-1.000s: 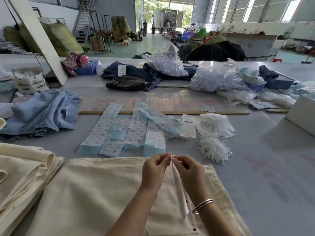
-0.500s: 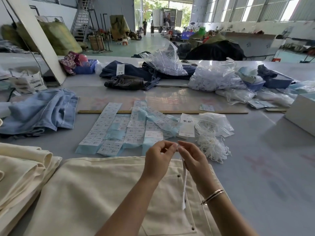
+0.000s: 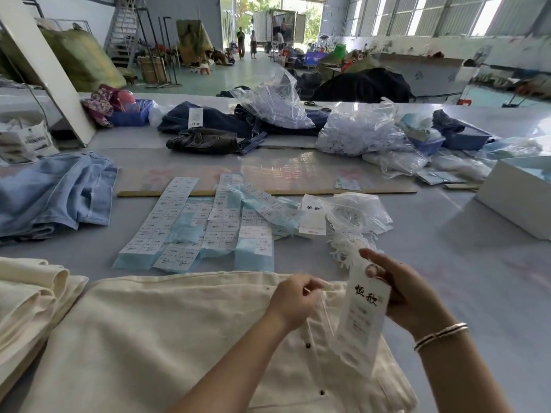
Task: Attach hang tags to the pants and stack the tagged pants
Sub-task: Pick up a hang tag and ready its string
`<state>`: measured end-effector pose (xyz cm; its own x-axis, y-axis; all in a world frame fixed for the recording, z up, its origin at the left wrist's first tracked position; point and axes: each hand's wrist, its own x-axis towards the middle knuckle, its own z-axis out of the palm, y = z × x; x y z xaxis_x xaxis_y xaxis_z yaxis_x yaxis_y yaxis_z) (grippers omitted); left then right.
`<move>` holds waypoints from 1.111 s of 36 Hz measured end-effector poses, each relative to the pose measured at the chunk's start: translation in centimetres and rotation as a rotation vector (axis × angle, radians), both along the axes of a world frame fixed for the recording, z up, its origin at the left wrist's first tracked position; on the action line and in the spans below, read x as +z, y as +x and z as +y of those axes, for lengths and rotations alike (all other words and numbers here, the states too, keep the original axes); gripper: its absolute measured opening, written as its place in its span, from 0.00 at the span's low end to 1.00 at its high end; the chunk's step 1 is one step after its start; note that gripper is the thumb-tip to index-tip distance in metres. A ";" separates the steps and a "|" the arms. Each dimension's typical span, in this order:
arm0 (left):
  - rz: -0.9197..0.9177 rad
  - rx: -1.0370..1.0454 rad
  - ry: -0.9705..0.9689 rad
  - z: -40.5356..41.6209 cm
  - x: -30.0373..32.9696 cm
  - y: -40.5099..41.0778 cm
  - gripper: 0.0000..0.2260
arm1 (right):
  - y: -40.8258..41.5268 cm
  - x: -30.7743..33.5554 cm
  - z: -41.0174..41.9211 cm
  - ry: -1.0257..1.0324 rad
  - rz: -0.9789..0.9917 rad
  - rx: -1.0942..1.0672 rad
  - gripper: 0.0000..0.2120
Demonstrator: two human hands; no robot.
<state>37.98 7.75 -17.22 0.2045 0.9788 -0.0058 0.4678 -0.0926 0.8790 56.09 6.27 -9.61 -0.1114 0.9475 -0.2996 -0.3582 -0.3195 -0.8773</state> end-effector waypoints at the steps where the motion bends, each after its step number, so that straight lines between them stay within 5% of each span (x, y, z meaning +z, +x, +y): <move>1: 0.071 -0.010 0.024 0.0 -0.5 0.5 0.08 | 0.3 -0.2 0.0 -0.010 -0.092 0.000 0.13; 10: 0.472 0.050 0.290 0.5 -2.3 3.5 0.13 | -1.0 -2.9 -0.7 -0.004 -0.720 0.009 0.05; 18: 0.133 0.148 0.060 1.1 -1.9 3.0 0.06 | -1.9 -6.8 -1.1 0.074 -1.018 -0.030 0.10; 32: -0.240 0.090 -0.043 1.0 -3.5 2.1 0.04 | -4.0 -8.9 -0.3 0.117 -1.056 -0.213 0.08; 40: -0.247 0.035 -0.204 2.0 -2.5 1.8 0.08 | -4.5 -9.5 -1.0 0.199 -0.917 -0.314 0.10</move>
